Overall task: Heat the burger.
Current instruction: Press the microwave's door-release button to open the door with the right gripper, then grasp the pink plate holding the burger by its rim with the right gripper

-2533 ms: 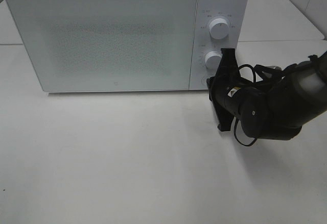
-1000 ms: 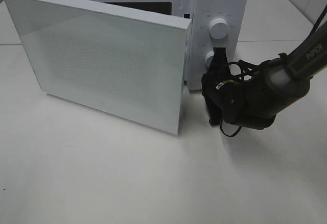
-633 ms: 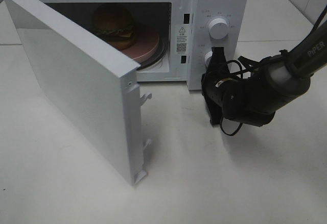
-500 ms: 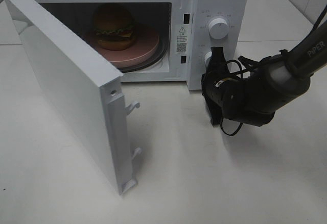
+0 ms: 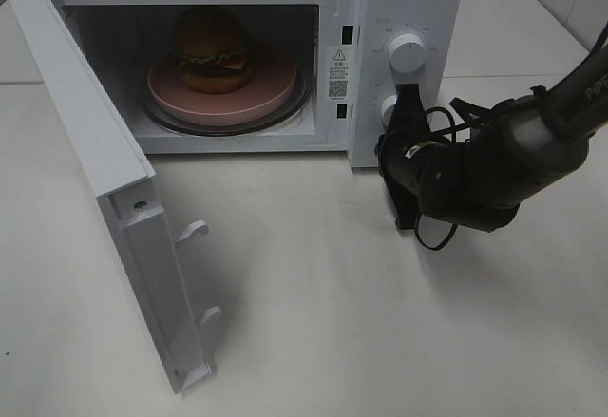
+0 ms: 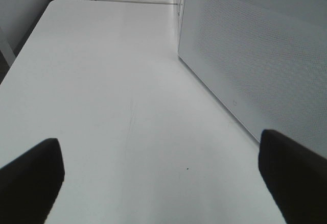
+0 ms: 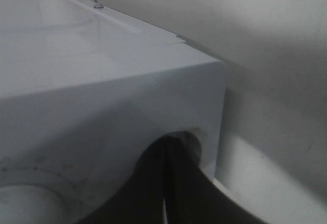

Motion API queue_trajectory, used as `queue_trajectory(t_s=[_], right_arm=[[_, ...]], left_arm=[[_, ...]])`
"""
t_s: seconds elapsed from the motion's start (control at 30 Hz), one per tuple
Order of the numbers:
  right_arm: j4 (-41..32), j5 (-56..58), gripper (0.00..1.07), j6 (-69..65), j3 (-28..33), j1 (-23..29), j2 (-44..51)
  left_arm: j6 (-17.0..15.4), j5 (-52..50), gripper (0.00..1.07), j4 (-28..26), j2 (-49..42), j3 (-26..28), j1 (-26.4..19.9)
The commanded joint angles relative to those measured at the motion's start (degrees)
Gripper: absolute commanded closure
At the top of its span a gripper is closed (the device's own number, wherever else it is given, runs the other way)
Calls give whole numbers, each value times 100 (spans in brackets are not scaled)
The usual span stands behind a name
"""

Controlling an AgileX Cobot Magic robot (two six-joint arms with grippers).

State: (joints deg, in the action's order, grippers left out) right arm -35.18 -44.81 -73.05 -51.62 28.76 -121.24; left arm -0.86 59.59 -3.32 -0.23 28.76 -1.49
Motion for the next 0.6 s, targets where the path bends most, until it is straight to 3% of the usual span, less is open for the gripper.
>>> queue_trajectory(t_s=[0.03,0.2,0.6], right_arm=[[206,-670,107,57,-6,63,235],[-126,-372,107,-6,332,350,378],[-166,-252,107,0,1100,773,854]], left_arm=[[-29,-23,9,-6,-120,-17,-6],[-29,-23,9,-6,-120,-17,-6],[-29,-23,9,-6,-120,-17,-6]])
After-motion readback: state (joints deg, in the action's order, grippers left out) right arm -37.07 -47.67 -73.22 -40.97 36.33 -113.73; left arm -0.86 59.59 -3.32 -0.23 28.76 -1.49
